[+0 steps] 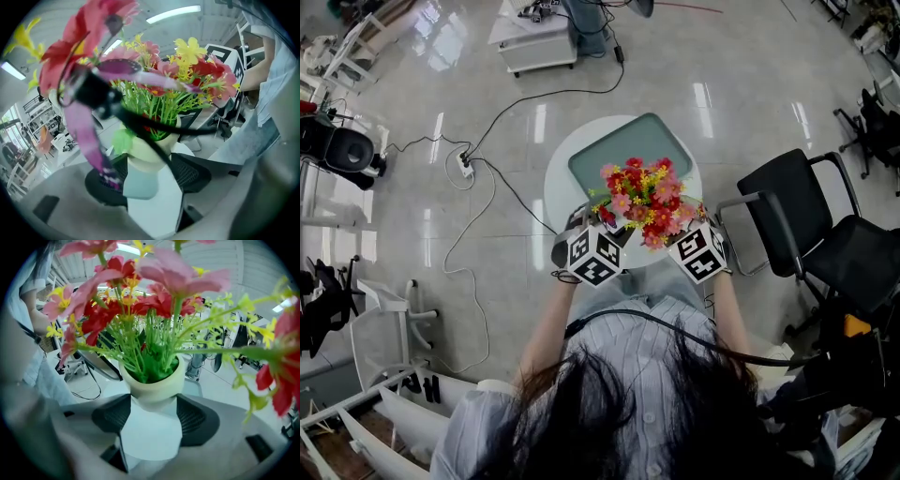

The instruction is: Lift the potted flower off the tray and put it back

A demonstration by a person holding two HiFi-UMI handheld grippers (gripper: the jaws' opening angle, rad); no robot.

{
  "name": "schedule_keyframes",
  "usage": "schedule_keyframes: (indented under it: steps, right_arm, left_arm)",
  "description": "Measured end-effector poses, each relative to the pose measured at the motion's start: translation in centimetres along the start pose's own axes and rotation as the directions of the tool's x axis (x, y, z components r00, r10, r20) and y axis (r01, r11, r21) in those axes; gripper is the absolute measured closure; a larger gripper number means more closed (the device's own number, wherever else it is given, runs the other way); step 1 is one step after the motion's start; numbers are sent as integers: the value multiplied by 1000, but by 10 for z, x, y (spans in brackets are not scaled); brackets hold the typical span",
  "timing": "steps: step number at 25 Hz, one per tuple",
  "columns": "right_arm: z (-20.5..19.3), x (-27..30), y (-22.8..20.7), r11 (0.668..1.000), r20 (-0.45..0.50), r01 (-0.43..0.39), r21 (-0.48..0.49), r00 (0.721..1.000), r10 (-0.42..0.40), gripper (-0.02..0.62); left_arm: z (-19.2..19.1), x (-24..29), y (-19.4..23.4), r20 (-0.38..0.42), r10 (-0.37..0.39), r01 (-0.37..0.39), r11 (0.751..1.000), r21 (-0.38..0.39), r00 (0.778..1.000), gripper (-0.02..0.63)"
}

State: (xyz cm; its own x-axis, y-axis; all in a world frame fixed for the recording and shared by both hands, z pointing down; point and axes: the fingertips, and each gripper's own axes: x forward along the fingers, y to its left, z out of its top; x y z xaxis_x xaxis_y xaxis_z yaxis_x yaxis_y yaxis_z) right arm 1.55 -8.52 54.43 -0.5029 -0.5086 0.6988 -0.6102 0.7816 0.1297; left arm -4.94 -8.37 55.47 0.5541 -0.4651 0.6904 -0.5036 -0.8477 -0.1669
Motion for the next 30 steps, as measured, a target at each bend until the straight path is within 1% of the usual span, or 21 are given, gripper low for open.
schedule_keyframes:
  steps: [6,14,24,30]
  right_arm:
    - [-1,6,-3,1000,-10,-15,3,1000,15,299]
    - [-4,20,-19,999,-25,-34,24,999,35,300]
    - [-11,45,-55,997,-44,-64,35,997,65,300]
    - [-16,68,-81,995,-60,-97,29,993,99,299]
  left_arm:
    - [-3,6,4,-13,-18,18,1000,-24,1000,322]
    - [-2,23,15,-38,-38,37,999,-32,999,322]
    - [5,59,37,-73,-45,43,999,-34,996,322]
    - [6,88,55,-101,-42,37,998,-54,994,322]
